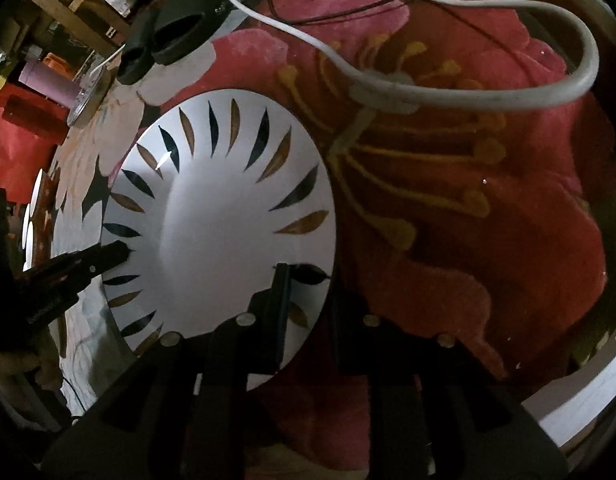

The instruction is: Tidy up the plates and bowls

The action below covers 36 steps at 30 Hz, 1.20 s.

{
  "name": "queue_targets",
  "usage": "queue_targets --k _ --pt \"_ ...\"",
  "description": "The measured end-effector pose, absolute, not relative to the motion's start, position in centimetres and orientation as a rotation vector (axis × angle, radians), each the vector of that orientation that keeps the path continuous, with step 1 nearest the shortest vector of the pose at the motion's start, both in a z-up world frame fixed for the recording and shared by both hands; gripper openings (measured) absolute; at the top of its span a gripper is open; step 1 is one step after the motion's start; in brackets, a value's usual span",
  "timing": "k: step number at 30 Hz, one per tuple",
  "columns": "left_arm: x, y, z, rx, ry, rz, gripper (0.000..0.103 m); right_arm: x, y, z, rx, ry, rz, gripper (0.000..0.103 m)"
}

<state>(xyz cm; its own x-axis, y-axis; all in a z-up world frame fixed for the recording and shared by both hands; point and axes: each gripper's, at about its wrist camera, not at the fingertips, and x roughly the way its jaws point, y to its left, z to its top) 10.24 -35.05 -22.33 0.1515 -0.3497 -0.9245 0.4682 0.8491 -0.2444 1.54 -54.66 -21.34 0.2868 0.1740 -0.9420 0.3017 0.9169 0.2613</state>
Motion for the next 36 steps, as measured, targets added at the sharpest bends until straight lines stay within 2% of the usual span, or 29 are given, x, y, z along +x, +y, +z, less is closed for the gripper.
queue_targets --k 3,5,6,7,8,9,10,12,14,25,36 --pt "10.1 -34.5 -21.6 0.114 1.285 -0.575 0.013 1.6 -54.7 -21.0 0.418 1.296 -0.115 0.02" --pt "10.2 -33.8 -21.4 0.096 1.292 -0.569 0.017 1.5 -54.6 -20.4 0.389 1.295 -0.148 0.02" --pt "10.3 -33.4 -21.3 0.087 1.299 -0.57 0.023 1.5 -54.5 -20.0 0.369 1.295 -0.167 0.02" --pt "10.3 -32.7 -21.1 0.069 1.313 -0.574 0.038 1.5 -54.5 -19.5 0.342 1.291 -0.191 0.021" --pt "10.2 -32.0 -20.8 0.047 1.322 -0.578 0.049 1.4 -54.3 -18.8 0.319 1.28 -0.207 0.029" --pt "10.2 -31.7 -20.7 0.036 1.324 -0.577 0.079 1.5 -54.1 -18.2 0.304 1.266 -0.216 0.042" --pt "10.0 -30.6 -20.1 0.022 1.315 -0.564 0.101 1.4 -53.7 -17.1 0.281 1.235 -0.224 0.049" --pt "9.8 -29.8 -19.2 0.024 1.288 -0.52 0.102 1.5 -53.0 -15.8 0.254 1.196 -0.217 0.084" --pt "9.6 -28.0 -18.2 0.015 1.276 -0.462 0.103 2.0 -51.7 -14.6 0.238 1.167 -0.189 0.103" --pt "8.3 -16.4 -14.7 -0.11 1.261 -0.172 0.103 4.7 -41.6 -14.6 0.267 1.214 0.053 0.103" --pt "5.5 -3.4 -17.1 -0.209 1.334 0.114 0.103 6.2 -30.4 -14.9 0.168 1.253 0.296 0.103"
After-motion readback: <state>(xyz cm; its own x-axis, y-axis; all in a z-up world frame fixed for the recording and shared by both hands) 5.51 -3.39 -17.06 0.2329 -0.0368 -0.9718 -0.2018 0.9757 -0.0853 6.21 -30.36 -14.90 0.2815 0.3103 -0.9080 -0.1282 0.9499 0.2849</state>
